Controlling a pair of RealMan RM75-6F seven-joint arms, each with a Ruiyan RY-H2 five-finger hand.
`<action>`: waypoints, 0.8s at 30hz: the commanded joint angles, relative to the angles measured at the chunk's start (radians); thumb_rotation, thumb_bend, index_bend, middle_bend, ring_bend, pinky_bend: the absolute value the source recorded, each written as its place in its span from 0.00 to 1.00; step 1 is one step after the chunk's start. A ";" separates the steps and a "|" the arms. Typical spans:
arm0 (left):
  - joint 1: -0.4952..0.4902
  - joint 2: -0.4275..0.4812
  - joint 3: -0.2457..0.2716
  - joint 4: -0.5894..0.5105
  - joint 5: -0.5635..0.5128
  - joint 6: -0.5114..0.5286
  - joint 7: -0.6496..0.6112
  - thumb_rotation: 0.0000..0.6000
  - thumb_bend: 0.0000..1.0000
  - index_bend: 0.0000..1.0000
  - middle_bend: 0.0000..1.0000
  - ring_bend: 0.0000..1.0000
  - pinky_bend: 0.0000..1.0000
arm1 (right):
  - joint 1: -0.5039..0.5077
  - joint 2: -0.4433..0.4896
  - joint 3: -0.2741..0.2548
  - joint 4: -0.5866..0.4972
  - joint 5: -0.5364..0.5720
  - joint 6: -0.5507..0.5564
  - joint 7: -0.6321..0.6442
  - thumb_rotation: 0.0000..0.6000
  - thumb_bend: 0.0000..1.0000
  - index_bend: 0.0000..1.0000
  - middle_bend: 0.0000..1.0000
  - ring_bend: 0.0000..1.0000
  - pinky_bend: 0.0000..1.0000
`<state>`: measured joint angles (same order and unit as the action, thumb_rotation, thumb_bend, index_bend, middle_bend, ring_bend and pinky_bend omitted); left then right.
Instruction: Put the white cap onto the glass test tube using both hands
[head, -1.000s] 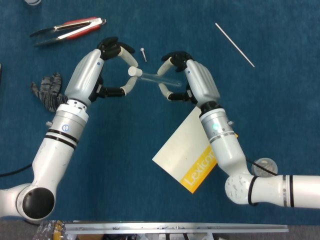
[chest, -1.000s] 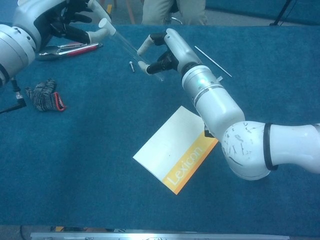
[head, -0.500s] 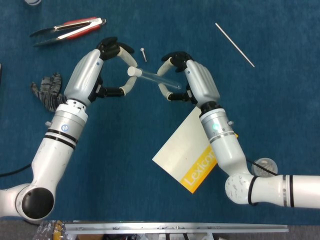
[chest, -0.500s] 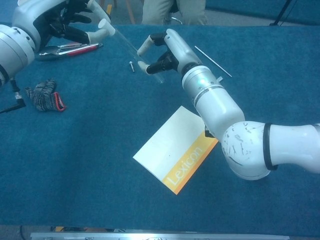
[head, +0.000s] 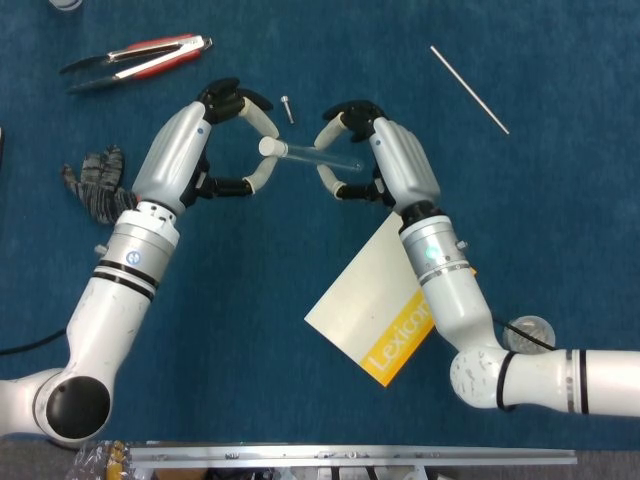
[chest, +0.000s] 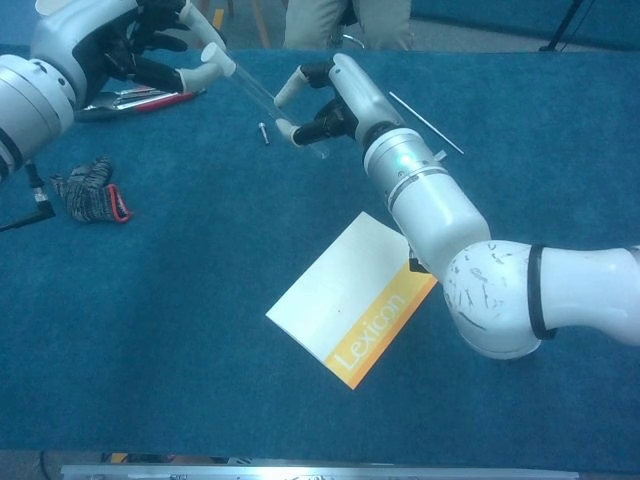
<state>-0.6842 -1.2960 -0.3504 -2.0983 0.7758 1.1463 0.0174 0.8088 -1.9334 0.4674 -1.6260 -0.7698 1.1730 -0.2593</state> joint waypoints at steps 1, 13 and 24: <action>-0.001 -0.003 0.001 0.001 -0.002 -0.001 0.001 0.99 0.39 0.53 0.29 0.09 0.09 | 0.001 0.000 0.002 0.001 0.000 0.000 0.003 1.00 0.40 0.67 0.30 0.15 0.32; -0.006 -0.015 0.008 0.004 -0.004 -0.002 0.014 1.00 0.39 0.53 0.29 0.09 0.09 | 0.005 -0.006 0.008 0.004 0.002 0.002 0.006 1.00 0.40 0.67 0.30 0.15 0.32; -0.005 0.019 0.017 -0.002 -0.001 -0.032 0.021 0.88 0.39 0.37 0.25 0.05 0.09 | 0.006 0.018 0.004 -0.011 0.004 0.002 -0.022 1.00 0.40 0.67 0.30 0.15 0.32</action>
<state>-0.6895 -1.2808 -0.3357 -2.0993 0.7734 1.1177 0.0367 0.8144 -1.9186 0.4721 -1.6342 -0.7658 1.1748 -0.2775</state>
